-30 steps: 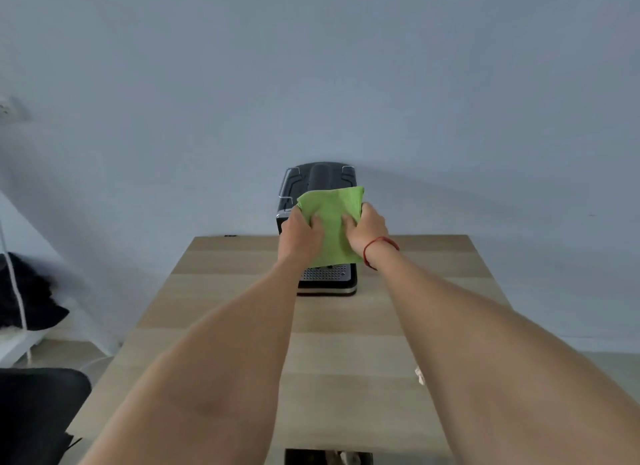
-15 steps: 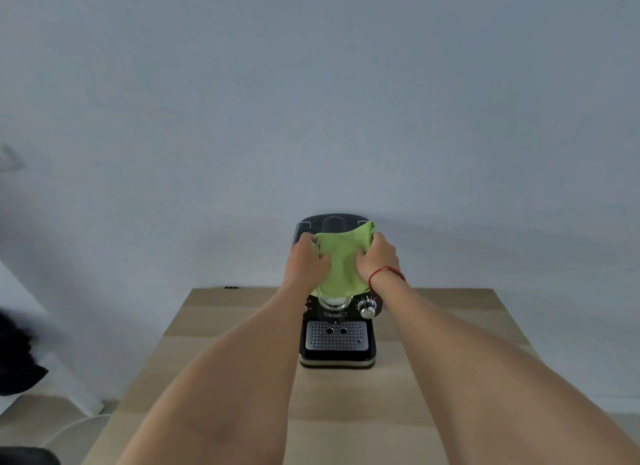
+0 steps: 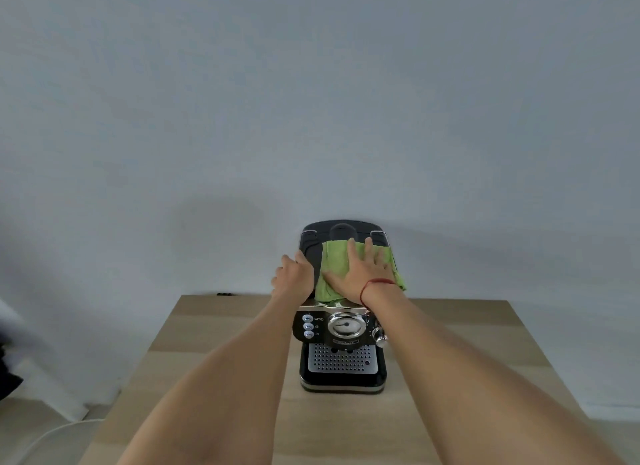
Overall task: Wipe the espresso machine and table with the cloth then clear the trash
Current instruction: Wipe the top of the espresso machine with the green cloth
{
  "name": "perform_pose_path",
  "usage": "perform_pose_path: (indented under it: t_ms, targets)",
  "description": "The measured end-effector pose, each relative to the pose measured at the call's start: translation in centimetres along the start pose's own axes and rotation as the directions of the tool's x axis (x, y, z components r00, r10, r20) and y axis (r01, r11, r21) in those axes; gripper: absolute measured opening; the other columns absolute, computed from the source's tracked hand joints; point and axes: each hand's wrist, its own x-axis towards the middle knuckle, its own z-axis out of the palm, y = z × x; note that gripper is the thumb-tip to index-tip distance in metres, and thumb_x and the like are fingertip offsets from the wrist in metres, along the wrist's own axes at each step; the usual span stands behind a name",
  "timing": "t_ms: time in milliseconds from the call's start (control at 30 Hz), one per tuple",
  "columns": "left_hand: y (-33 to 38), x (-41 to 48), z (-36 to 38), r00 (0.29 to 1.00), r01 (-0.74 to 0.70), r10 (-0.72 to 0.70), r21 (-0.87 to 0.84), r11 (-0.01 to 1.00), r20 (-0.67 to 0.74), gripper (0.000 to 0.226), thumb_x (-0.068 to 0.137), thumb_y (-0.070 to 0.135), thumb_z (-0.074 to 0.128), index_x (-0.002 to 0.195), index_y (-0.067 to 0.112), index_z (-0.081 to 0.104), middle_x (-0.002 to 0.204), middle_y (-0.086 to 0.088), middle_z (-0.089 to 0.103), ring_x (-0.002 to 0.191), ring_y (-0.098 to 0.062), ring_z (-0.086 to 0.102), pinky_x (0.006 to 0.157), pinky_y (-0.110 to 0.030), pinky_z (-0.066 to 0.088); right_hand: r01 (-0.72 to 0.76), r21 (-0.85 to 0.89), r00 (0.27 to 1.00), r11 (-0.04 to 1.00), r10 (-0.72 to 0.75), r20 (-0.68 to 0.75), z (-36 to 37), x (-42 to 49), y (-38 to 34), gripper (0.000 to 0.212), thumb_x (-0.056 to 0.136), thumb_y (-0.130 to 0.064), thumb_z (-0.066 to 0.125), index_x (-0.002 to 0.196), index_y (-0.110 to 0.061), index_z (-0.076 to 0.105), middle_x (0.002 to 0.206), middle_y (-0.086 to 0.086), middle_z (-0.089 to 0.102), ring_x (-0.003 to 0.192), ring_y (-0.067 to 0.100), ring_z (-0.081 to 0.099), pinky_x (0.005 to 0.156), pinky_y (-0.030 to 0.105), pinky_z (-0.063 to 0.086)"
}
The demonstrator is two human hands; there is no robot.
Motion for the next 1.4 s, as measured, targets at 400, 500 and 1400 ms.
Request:
perform_pose_path:
  t_ms: [400,500,1400]
  targets:
    - [-0.5,1.1,0.9,0.997,0.072,-0.073,-0.288,0.955,0.007,0.058,0.101,0.039,0.009,0.146,0.009,0.03,0.144,-0.018,0.043,0.134,-0.034,0.039,0.114,-0.05,0.026,0.237,0.381,0.97,0.894,-0.195,-0.146,0.2,1.9,-3.2,0.038,0.1,-0.034,0.029,0.121,-0.009,0.049,0.101,0.009,0.06,0.091,0.026,0.058,0.078,0.034,0.044]
    - [-0.7,0.9,0.9,0.997,0.079,-0.082,-0.282,0.956,0.002,0.058,0.102,0.039,0.008,0.151,0.012,0.019,0.153,-0.015,0.032,0.141,-0.033,0.03,0.117,-0.047,0.02,0.152,0.666,0.988,0.73,-0.096,-0.121,-1.8,2.3,-2.4,0.044,0.101,-0.036,0.029,0.13,-0.006,0.045,0.119,0.013,0.06,0.108,0.027,0.058,0.088,0.034,0.044]
    - [-1.8,2.2,1.7,0.995,0.038,-0.056,-0.209,0.977,-0.084,0.06,0.099,0.043,0.008,0.153,0.019,0.012,0.153,-0.013,0.032,0.141,-0.033,0.028,0.116,-0.054,0.017,0.494,-0.182,0.847,0.85,-0.518,-0.116,0.4,5.1,-2.5,0.031,0.096,-0.038,0.031,0.092,-0.04,0.062,0.079,-0.014,0.071,0.082,0.01,0.065,0.097,0.042,0.034]
